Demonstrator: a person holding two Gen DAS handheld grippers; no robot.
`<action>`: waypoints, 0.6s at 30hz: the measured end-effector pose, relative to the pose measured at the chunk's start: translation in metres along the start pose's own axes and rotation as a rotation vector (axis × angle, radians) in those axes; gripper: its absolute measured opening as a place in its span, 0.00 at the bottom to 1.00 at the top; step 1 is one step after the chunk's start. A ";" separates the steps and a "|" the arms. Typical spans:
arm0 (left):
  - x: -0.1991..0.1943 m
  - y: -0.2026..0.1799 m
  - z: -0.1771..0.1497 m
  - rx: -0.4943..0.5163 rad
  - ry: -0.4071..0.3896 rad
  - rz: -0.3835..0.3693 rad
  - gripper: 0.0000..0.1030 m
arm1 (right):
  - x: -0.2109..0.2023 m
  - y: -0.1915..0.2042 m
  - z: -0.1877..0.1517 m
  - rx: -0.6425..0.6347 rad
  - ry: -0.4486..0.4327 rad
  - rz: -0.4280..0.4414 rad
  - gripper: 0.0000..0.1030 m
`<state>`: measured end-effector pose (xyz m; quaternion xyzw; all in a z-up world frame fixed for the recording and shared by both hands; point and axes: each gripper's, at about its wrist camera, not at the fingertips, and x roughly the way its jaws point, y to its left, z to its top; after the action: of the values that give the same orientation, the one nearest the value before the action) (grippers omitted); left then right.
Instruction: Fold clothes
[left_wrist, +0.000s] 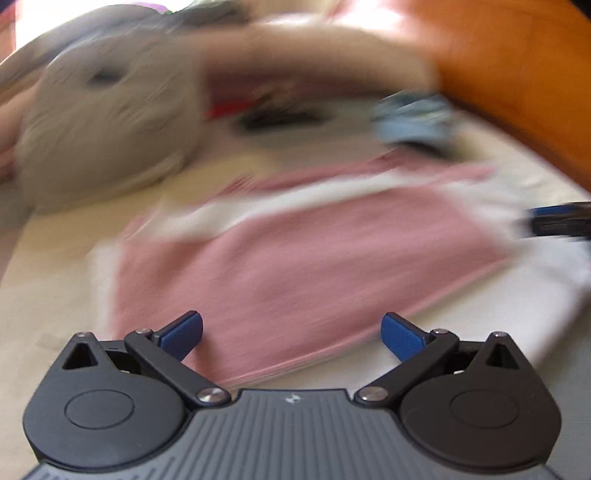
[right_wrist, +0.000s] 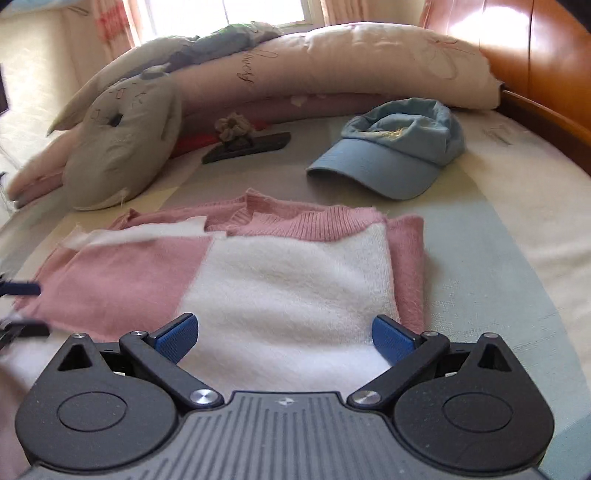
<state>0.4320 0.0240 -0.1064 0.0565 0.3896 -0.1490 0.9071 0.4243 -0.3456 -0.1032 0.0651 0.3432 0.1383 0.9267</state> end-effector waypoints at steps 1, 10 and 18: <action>-0.002 0.007 0.000 -0.025 -0.006 -0.013 0.99 | 0.002 -0.002 0.003 0.001 -0.003 -0.006 0.99; -0.056 -0.002 -0.007 0.165 -0.109 0.052 0.99 | -0.049 0.025 -0.008 -0.129 0.024 -0.122 1.00; -0.106 -0.065 -0.081 0.845 -0.189 0.225 0.99 | -0.073 0.099 -0.061 -0.747 0.066 -0.327 1.00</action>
<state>0.2869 0.0037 -0.0845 0.4502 0.2014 -0.2001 0.8466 0.3102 -0.2714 -0.0826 -0.3357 0.3047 0.1061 0.8850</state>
